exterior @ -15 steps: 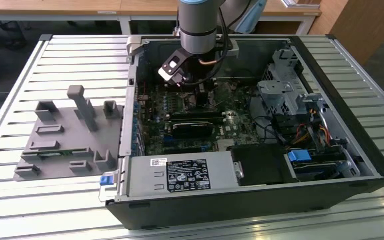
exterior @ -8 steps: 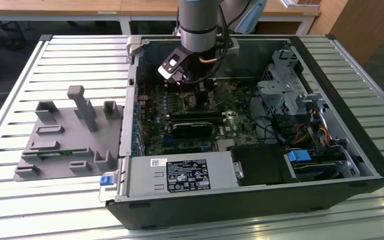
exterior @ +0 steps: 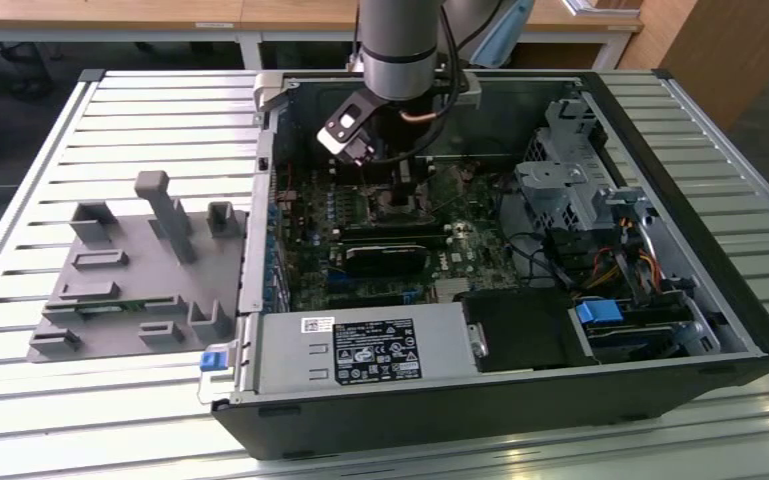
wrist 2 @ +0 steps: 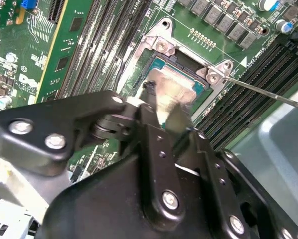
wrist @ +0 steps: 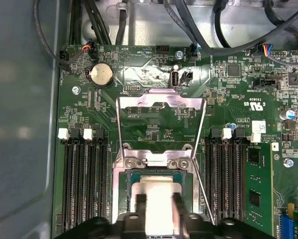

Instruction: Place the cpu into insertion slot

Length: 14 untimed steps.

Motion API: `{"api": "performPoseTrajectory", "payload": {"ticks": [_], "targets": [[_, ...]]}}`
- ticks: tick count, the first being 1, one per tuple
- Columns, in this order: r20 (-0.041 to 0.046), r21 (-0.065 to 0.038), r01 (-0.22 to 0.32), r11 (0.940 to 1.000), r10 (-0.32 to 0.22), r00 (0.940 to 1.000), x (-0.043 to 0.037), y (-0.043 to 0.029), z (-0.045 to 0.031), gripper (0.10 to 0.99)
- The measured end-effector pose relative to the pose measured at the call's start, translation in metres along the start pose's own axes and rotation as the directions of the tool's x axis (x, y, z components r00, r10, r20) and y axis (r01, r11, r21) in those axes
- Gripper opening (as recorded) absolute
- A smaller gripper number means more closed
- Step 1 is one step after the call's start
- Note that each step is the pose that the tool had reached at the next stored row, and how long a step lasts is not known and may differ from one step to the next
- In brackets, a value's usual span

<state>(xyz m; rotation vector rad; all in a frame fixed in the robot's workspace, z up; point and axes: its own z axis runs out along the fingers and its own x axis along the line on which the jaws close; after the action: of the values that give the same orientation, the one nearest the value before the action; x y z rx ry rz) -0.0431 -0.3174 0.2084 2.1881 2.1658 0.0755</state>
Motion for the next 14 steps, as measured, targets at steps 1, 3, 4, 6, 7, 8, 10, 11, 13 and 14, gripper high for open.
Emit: {"api": "performPoseTrajectory", "payload": {"ticks": [1, 3, 4, 6, 7, 8, 10, 11, 13, 14], "targets": [[0.0001, 0.001, 0.000, 1.0000, 0.000, 1.0000, 0.0000, 0.0004, -0.0003, 0.298], [0.0003, 0.004, 0.000, 1.0000, 0.000, 1.0000, -0.0001, 0.0009, -0.0012, 0.239], [0.0002, 0.004, 0.000, 1.0000, 0.000, 1.0000, -0.0001, 0.0011, -0.0019, 0.176], [0.0001, 0.005, 0.000, 1.0000, 0.000, 1.0000, 0.0000, 0.0012, -0.0029, 0.114], [0.0000, 0.005, 0.000, 1.0000, 0.000, 1.0000, 0.0000, 0.0012, -0.0031, 0.114], [0.0000, 0.005, 0.000, 1.0000, 0.000, 1.0000, 0.0000, 0.0013, -0.0034, 0.114], [0.0000, 0.005, 0.000, 1.0000, 0.000, 1.0000, 0.0000, 0.0013, -0.0038, 0.114], [-0.0001, 0.005, 0.000, 1.0000, 0.000, 1.0000, 0.0000, 0.0013, -0.0038, 0.114], [0.0000, 0.005, 0.000, 1.0000, 0.000, 1.0000, 0.0000, 0.0013, -0.0040, 0.114], [0.0001, 0.005, 0.000, 1.0000, 0.000, 1.0000, 0.0000, 0.0013, -0.0042, 0.114]]}}
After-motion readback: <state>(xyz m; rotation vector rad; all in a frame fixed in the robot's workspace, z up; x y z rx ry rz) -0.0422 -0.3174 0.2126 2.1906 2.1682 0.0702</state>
